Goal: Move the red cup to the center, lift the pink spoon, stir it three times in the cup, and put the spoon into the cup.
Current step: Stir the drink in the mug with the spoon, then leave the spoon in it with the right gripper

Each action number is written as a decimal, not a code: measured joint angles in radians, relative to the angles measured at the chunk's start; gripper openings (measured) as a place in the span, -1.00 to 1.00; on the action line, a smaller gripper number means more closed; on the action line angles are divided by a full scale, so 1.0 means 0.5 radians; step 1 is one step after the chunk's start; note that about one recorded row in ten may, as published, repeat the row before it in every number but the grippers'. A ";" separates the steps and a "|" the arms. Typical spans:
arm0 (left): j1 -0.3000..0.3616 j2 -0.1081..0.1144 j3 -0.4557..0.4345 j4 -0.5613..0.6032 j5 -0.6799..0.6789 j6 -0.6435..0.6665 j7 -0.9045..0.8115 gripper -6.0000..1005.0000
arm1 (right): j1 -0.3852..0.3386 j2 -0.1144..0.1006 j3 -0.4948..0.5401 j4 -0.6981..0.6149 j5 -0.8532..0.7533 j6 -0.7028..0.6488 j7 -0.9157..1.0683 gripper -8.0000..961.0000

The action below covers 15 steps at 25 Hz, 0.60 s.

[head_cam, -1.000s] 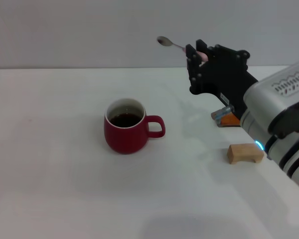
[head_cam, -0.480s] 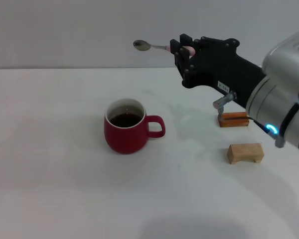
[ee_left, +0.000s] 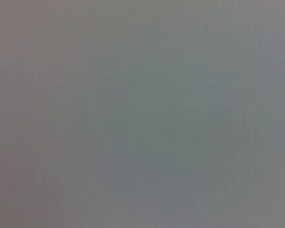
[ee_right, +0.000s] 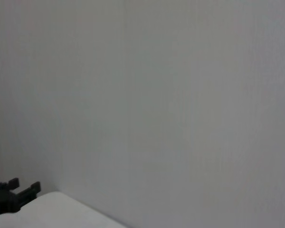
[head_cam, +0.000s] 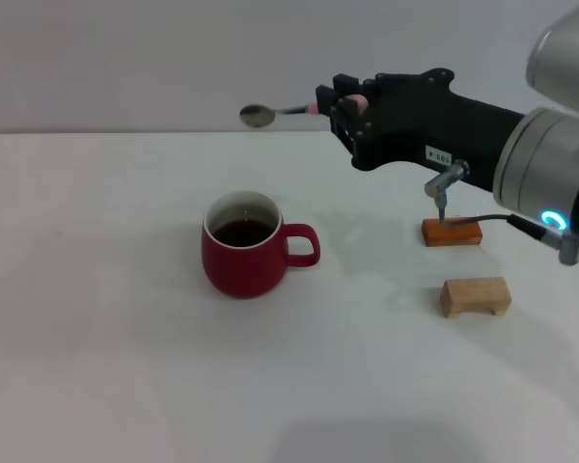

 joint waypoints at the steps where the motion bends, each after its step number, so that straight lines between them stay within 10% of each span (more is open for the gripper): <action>1: -0.002 -0.001 0.000 0.000 0.000 -0.001 0.000 0.35 | 0.049 0.000 0.074 0.012 -0.003 0.124 0.049 -0.70; 15: -0.005 -0.007 0.000 0.000 0.000 0.007 0.000 0.35 | 0.273 0.000 0.303 0.052 -0.166 0.580 0.302 -0.70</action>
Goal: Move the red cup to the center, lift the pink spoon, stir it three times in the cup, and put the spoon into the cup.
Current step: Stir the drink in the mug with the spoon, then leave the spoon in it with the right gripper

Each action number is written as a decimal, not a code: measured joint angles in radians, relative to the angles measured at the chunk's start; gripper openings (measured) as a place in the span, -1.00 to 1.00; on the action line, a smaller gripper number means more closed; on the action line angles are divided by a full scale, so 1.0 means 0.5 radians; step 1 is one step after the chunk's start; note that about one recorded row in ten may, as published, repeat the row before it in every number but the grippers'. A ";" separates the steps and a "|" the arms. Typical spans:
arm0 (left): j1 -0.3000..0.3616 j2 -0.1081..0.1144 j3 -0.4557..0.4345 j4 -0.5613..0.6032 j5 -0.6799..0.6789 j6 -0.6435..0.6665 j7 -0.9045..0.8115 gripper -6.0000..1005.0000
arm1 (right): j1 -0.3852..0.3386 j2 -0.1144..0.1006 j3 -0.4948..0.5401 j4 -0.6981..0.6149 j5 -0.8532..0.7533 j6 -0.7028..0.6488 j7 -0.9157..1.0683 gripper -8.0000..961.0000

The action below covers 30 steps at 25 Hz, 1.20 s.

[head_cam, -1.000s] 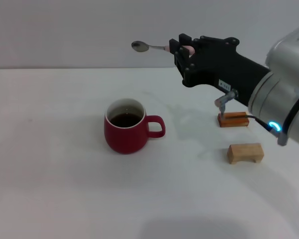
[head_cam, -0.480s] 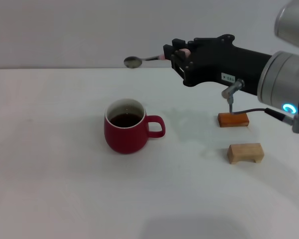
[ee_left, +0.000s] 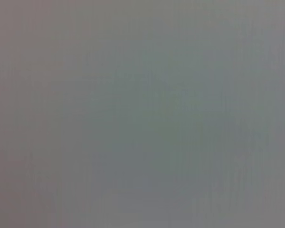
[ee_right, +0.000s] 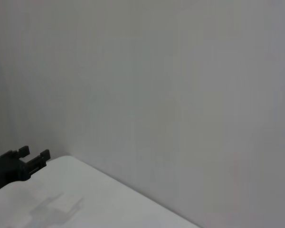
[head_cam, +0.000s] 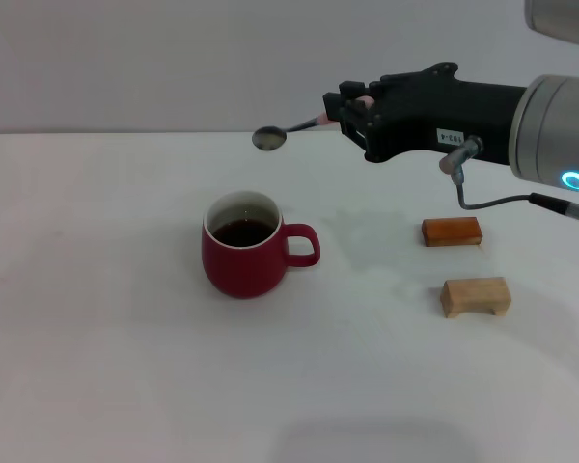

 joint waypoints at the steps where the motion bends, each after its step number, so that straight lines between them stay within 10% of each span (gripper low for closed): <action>1: 0.000 0.000 0.000 0.000 0.000 0.000 0.000 0.35 | 0.039 0.000 0.037 -0.006 0.000 0.054 0.012 -0.70; 30: 0.005 -0.003 0.000 -0.005 0.000 0.007 0.000 0.35 | 0.761 -0.017 0.462 -0.665 0.146 0.625 0.029 -0.70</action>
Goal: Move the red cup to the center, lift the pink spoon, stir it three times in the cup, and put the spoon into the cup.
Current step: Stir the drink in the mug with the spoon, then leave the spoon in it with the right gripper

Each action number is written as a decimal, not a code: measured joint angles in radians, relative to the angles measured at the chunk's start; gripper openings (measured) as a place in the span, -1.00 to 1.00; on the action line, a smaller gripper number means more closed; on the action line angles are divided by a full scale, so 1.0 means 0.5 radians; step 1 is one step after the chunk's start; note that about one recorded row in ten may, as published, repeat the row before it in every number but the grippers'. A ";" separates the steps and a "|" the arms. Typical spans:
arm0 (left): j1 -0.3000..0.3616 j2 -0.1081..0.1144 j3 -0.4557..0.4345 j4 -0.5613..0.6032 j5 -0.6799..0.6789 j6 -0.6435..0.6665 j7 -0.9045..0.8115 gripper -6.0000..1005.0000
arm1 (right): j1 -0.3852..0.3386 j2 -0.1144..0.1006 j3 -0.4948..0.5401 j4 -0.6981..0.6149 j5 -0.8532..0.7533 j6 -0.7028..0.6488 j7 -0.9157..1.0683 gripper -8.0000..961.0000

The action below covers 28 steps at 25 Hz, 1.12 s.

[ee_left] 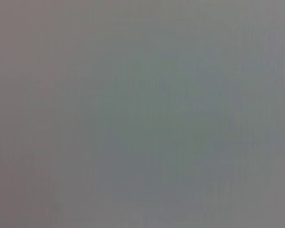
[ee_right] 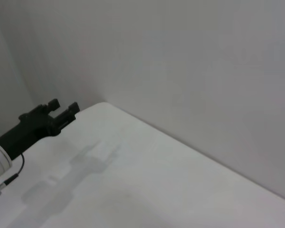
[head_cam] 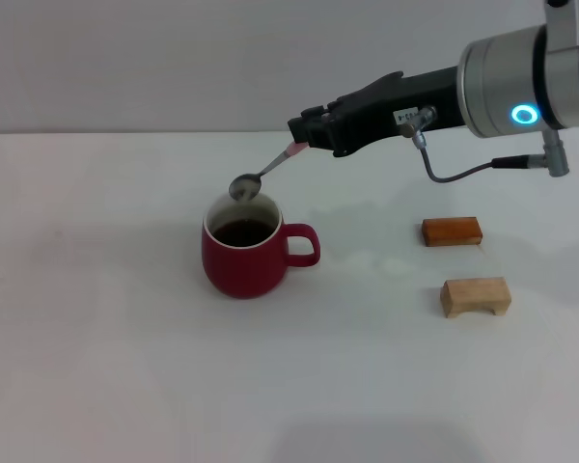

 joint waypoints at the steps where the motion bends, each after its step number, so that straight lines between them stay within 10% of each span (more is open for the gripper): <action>1: 0.000 0.000 0.000 0.000 0.000 0.000 0.000 0.35 | 0.046 -0.003 0.023 -0.056 0.005 0.030 0.000 -0.70; 28: -0.002 0.000 0.000 -0.003 0.000 0.013 -0.002 0.35 | 0.537 -0.065 0.171 -0.683 -0.062 0.211 -0.023 -0.70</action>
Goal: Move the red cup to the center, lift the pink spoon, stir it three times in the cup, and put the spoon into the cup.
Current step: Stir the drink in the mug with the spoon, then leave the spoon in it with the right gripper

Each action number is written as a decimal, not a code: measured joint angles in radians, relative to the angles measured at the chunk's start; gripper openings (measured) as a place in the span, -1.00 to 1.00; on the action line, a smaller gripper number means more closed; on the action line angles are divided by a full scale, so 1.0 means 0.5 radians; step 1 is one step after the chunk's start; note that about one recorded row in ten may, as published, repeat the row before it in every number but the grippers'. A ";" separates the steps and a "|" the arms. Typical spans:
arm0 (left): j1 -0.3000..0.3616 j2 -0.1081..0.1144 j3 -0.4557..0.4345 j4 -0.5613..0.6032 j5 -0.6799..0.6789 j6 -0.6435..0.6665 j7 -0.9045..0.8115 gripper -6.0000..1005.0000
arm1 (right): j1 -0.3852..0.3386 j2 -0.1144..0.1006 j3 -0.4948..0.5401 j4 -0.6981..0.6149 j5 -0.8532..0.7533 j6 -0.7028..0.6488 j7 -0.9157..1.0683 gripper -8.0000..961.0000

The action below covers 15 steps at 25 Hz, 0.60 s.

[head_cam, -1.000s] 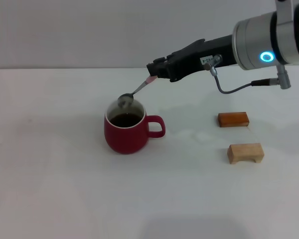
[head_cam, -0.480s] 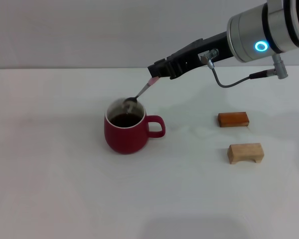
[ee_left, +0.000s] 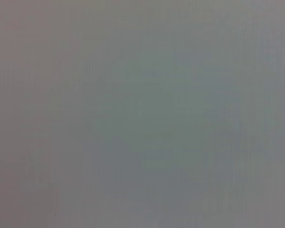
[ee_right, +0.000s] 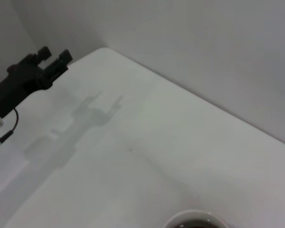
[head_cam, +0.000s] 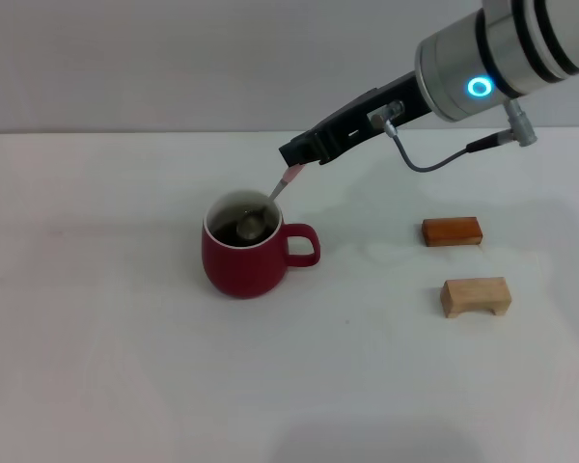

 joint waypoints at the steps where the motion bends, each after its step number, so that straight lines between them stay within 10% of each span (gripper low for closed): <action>1: -0.001 0.000 0.000 0.003 0.000 0.008 -0.003 0.35 | 0.044 -0.004 0.001 -0.059 -0.004 0.002 -0.015 -0.70; 15: 0.004 0.000 0.000 0.004 0.000 0.013 -0.016 0.35 | 0.293 -0.017 0.028 -0.419 -0.107 -0.050 -0.124 -0.70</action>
